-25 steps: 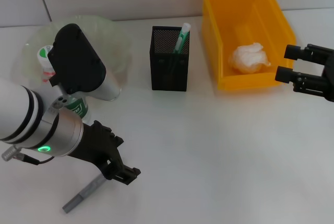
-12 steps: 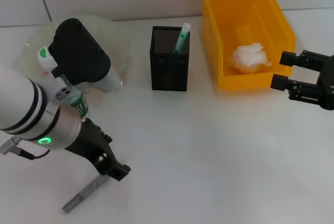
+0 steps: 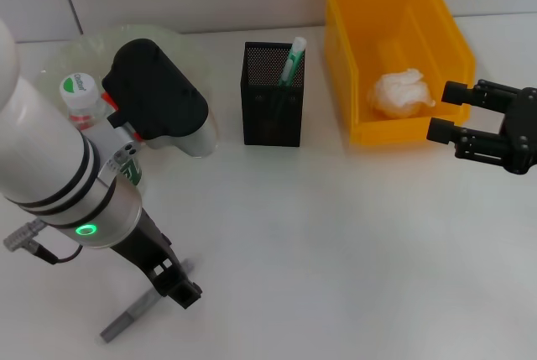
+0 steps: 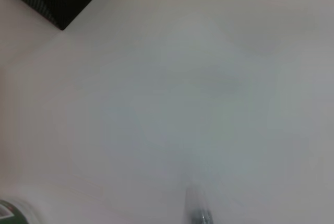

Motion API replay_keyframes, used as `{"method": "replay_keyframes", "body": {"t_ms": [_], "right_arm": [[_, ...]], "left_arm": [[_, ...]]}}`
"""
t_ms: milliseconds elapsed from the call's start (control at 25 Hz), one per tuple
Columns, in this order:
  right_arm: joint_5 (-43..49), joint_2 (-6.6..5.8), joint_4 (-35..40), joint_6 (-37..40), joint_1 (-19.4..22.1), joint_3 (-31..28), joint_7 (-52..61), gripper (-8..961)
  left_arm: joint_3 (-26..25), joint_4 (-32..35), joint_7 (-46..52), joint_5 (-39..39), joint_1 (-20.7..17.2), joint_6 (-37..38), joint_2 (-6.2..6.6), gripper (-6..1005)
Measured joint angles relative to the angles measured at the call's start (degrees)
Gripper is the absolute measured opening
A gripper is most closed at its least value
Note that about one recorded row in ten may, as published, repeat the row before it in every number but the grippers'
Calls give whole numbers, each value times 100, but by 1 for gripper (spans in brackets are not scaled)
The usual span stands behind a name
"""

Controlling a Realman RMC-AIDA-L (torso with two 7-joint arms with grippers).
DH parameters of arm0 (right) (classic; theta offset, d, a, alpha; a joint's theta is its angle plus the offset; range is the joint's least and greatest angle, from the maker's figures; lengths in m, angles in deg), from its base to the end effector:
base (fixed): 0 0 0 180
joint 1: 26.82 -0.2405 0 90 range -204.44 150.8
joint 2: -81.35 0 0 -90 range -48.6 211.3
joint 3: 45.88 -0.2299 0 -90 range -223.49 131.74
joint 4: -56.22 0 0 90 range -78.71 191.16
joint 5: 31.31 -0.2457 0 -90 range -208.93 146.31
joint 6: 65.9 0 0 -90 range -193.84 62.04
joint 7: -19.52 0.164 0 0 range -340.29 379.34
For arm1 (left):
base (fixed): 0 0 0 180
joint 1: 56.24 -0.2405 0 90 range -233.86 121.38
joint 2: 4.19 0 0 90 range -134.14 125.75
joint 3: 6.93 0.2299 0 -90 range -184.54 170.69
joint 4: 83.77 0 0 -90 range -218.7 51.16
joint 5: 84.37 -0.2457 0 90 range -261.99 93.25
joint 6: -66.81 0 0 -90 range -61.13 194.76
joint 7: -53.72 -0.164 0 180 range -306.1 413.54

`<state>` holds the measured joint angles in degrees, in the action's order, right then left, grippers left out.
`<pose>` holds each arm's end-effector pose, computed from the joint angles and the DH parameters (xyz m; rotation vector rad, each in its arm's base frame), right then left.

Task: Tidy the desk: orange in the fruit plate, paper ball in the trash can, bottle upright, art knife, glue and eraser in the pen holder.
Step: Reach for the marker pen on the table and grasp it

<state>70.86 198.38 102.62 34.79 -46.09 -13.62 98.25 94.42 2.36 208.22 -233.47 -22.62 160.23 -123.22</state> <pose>0.2835 0.3151 0.0823 -2.4757 0.5551 0.9429 -0.1163 0.3234 -0.0577 -2.7261 -0.6413 0.7750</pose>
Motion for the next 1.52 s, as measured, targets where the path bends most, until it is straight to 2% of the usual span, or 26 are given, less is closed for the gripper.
{"method": "replay_keyframes", "body": {"t_ms": [640, 1120, 1160, 1520], "right_arm": [[23, 19, -180, -34, -34, 35, -218, 722], [25, 23, -184, -33, -47, 52, -241, 722], [27, 24, -184, -32, -48, 52, -247, 722], [60, 36, -184, -32, -90, 53, -276, 722]], "left_arm": [[294, -453, 730, -40, 527, -15, -16, 786], [292, -675, 890, -44, 615, -180, -15, 785], [293, -931, 930, -48, 698, -233, -15, 785], [317, -975, 1025, -137, 719, -332, -15, 785]]}}
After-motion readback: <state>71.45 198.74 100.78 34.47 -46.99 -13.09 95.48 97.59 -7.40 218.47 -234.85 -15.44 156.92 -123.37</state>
